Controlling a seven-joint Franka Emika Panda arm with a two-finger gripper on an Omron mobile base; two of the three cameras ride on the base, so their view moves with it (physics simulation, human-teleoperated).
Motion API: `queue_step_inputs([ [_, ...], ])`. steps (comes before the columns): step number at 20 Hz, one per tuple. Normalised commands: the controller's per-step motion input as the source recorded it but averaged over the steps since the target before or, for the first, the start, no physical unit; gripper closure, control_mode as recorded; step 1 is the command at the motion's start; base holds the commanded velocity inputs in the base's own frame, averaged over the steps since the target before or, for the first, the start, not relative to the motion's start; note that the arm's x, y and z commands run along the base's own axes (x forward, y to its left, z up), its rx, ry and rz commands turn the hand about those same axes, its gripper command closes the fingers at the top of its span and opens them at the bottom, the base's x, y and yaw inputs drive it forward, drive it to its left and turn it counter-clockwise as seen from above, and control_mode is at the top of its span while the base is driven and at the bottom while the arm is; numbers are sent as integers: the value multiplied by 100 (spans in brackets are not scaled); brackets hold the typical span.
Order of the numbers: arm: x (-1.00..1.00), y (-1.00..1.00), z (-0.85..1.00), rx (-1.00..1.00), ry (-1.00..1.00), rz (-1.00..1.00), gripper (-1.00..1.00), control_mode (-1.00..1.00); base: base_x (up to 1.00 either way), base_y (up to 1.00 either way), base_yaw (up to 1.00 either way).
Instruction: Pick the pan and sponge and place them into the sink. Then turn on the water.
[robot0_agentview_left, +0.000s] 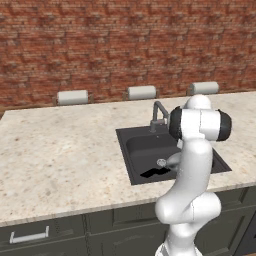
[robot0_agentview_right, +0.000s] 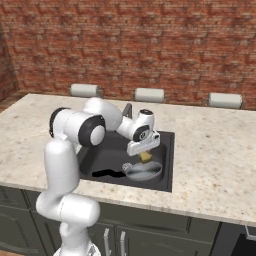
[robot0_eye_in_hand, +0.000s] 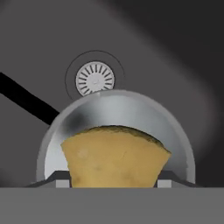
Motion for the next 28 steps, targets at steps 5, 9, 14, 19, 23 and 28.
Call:
queue_step_inputs([
  [5,32,0,-55,6,0,15,100,-100,0,0,0],
  [9,13,0,-48,3,0,13,100,-100,0,0,0],
  [14,1,0,-43,0,0,9,100,-100,0,0,0],
  [19,-1,0,-36,0,0,7,100,-100,0,0,0],
  [23,0,0,-16,0,0,4,100,-100,0,0,0],
  [28,-3,0,-1,0,-3,1,-100,-100,0,0,0],
])
